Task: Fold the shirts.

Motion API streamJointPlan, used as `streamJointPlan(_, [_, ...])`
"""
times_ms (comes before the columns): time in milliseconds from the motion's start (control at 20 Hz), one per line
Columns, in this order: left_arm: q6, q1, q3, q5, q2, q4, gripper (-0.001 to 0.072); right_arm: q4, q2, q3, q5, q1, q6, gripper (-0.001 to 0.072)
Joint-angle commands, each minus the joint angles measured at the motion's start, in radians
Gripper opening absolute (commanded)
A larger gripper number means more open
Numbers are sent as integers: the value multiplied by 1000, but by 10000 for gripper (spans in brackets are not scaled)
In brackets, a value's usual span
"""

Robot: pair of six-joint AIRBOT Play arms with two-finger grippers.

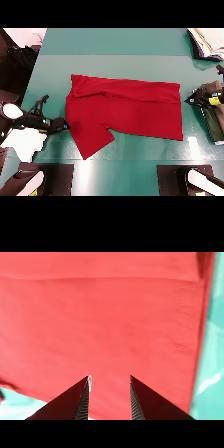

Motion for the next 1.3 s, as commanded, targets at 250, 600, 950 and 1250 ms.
streamJointPlan(250, [-68, -171, -216, 233, 61, -74, 492, 81, 21, -34, -18, -7, -9, 284])
streamJointPlan(600, [-117, -193, -216, 321, 61, -92, 23, 61, 21, -34, 36, -9, -29, 284])
streamJointPlan(950, [-53, -193, -56, 262, 61, -96, 25, -87, 62, -241, 60, -122, -29, 284])
streamJointPlan(1250, [-37, -193, -11, 262, 61, -96, 25, -77, 6, -511, -26, -352, -50, 286])
